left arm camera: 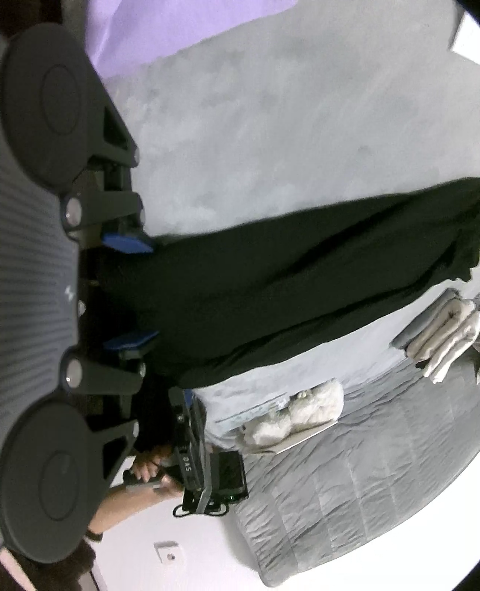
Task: Fold clothes
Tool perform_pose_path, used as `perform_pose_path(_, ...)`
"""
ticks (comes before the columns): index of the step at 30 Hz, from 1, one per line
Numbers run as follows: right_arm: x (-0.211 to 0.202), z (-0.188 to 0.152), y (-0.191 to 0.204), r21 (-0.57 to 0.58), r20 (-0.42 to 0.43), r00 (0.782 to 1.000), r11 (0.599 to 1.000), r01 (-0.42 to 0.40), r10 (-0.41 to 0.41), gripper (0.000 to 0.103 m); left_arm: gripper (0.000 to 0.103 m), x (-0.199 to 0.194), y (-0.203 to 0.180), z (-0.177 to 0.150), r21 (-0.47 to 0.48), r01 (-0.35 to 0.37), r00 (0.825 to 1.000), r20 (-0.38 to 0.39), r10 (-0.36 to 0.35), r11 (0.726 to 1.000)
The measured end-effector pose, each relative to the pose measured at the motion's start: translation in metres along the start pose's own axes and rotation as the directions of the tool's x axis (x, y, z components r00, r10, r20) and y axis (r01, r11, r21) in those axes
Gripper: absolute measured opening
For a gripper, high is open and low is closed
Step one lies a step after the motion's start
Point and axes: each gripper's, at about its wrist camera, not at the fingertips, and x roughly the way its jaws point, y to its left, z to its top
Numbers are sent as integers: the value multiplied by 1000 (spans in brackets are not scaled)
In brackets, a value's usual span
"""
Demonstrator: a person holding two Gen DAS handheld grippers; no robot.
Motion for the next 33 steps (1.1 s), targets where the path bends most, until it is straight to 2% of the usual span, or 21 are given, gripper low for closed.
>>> perform_pose_path(5,8,1,0,-10,-31,999,1000,-16,15,41,20,16,-4,-2,17,-10,998,-67,11,1000)
perform_pose_path(7,6,-1,-1,-16,-29,999,1000,-16,16,26,13,21,-8,-4,37,-11,997,-76,14,999)
perform_pose_path(10,3,-2,-5,-8,-18,999,999,-31,31,18,10,20,-9,-4,40,1,998,-60,1,999)
perform_pose_path(14,-2,-5,-4,-21,-13,999,999,-35,35,19,10,19,-12,-4,41,11,999,-52,-9,999)
perform_pose_path(15,-2,-5,-3,-25,-18,1000,999,-21,21,22,10,20,-13,-4,44,6,998,-59,-3,999)
perform_pose_path(17,-3,-3,0,-36,-30,1000,999,1,-2,23,11,22,-14,-4,47,-5,997,-83,9,999)
perform_pose_path(18,-2,-2,2,-43,-35,999,999,7,-9,25,11,22,-15,-4,46,-7,995,-99,11,999)
perform_pose_path(19,-5,-2,4,-50,-29,1000,999,3,-5,32,11,21,-16,-5,47,-11,994,-110,16,999)
perform_pose_path(21,-13,-2,9,-65,-16,1000,998,-6,5,42,17,13,-21,-8,71,-15,994,-107,22,997)
perform_pose_path(22,-17,-1,12,-74,-8,1000,997,-8,7,43,24,10,-24,-10,85,-16,994,-105,25,996)
perform_pose_path(23,-21,2,16,-81,3,1000,997,-10,10,43,31,4,-27,-11,97,-17,995,-92,26,995)
perform_pose_path(25,-25,9,24,-91,35,999,996,-15,18,42,36,-7,-32,-12,124,-23,998,-53,30,992)
perform_pose_path(29,-20,34,42,-109,105,993,993,-44,56,42,36,-25,-38,-8,175,-29,999,28,24,984)
perform_pose_path(33,9,67,56,-111,138,988,992,-53,68,42,36,-34,-40,1,214,-23,993,117,-2,977)
